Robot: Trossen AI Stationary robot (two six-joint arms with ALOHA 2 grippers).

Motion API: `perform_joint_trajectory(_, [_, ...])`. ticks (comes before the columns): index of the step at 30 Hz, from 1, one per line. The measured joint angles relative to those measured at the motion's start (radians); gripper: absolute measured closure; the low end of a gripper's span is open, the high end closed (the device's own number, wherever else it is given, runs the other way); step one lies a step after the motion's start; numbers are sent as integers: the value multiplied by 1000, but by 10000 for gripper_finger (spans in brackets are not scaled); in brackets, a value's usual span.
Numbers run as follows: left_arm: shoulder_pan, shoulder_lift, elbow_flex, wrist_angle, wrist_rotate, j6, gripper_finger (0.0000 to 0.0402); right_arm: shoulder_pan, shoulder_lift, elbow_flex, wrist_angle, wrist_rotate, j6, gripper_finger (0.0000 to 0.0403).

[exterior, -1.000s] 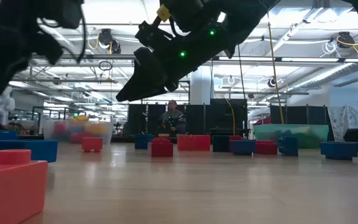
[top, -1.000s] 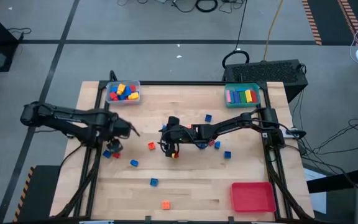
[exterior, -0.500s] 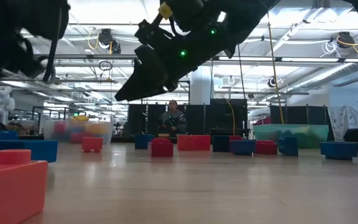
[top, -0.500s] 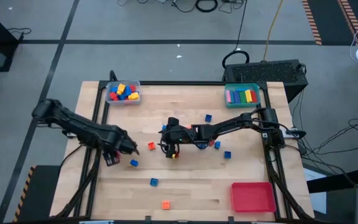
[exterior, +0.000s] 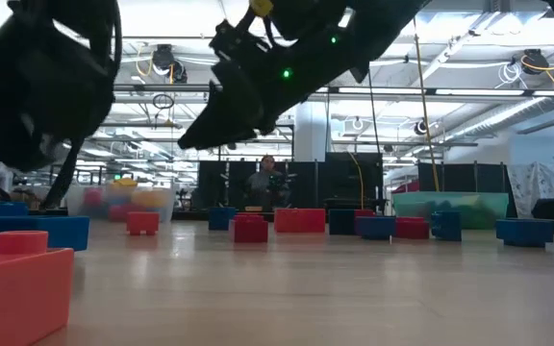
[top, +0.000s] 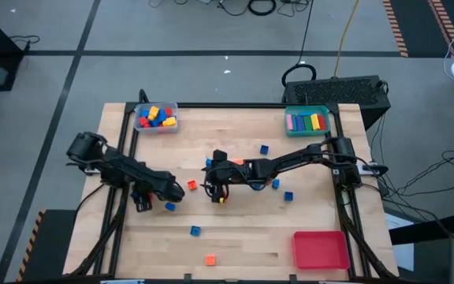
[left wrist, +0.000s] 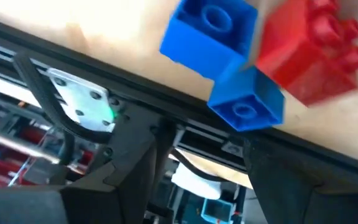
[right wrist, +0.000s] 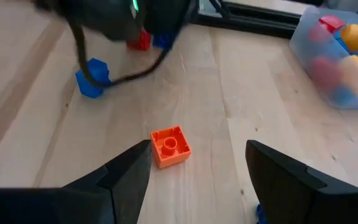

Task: Sort blocks by size
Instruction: Put the blue small game piece into the red bin

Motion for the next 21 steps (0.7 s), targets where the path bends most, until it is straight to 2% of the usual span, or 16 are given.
perform_joint_trajectory(5, [22, 50, 11, 32, -32, 0, 160, 0, -31, 0, -48, 2, 5, 156])
perform_joint_trajectory(10, [30, 55, 3, 158, 0, 30, 160, 1, -63, 0, -108, 10, 6, 156])
perform_joint_trajectory(15, [40, 54, 4, 174, -2, 29, 160, 4, -120, 1, -189, 70, -3, 156])
perform_joint_trajectory(21, [47, 54, 59, 212, -83, 51, 160, 12, -171, 0, -239, 115, -20, 156])
